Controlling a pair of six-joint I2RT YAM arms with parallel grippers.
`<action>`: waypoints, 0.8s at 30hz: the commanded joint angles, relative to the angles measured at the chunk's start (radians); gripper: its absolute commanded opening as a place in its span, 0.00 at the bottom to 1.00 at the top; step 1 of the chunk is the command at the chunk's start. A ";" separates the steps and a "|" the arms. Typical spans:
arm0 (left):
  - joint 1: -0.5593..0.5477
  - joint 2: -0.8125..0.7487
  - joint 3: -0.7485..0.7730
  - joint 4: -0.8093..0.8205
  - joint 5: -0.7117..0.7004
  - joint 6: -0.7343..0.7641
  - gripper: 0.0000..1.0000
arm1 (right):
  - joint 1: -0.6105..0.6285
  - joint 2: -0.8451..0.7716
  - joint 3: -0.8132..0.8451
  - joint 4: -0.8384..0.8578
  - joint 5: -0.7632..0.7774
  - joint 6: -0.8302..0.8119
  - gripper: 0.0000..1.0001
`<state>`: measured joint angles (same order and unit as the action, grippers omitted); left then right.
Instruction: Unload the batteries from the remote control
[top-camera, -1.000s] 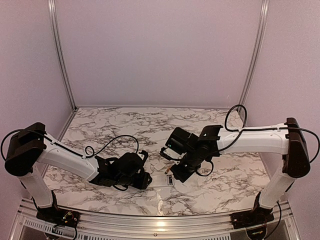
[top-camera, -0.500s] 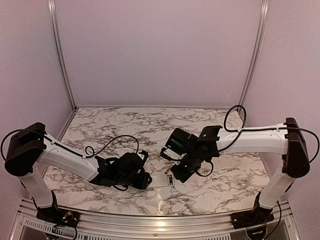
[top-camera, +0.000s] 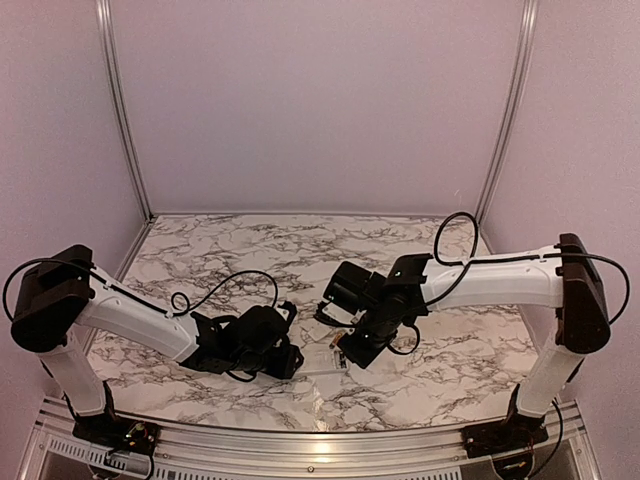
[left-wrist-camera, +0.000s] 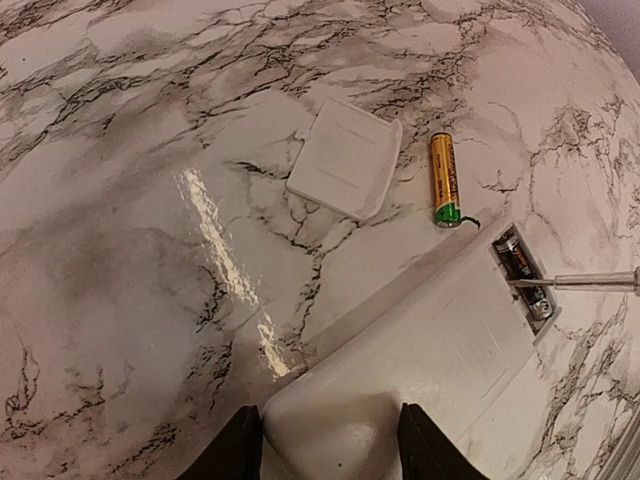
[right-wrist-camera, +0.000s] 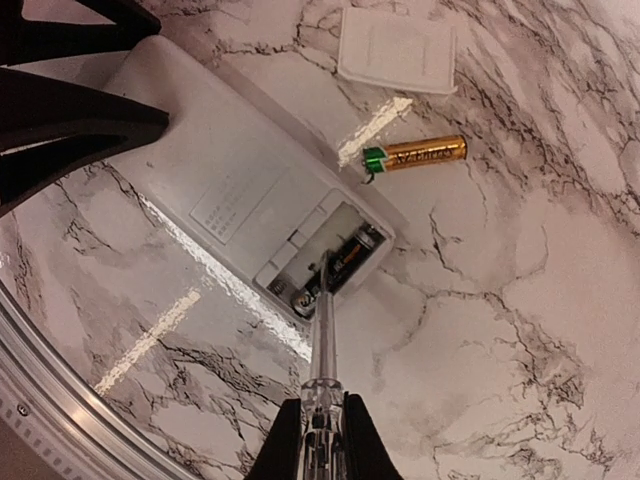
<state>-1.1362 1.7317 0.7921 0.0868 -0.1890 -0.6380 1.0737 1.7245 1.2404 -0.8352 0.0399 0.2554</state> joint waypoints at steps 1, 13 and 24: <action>-0.008 0.040 0.006 -0.068 0.005 0.030 0.49 | 0.006 0.016 0.041 -0.121 0.063 -0.014 0.00; -0.008 0.039 0.006 -0.068 0.003 0.029 0.48 | 0.006 0.006 0.107 -0.156 0.049 -0.025 0.00; -0.008 0.036 0.005 -0.070 0.003 0.029 0.48 | 0.007 0.050 0.087 -0.131 0.035 -0.041 0.00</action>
<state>-1.1362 1.7367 0.7952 0.0845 -0.1921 -0.6228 1.0775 1.7412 1.3140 -0.9466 0.0669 0.2298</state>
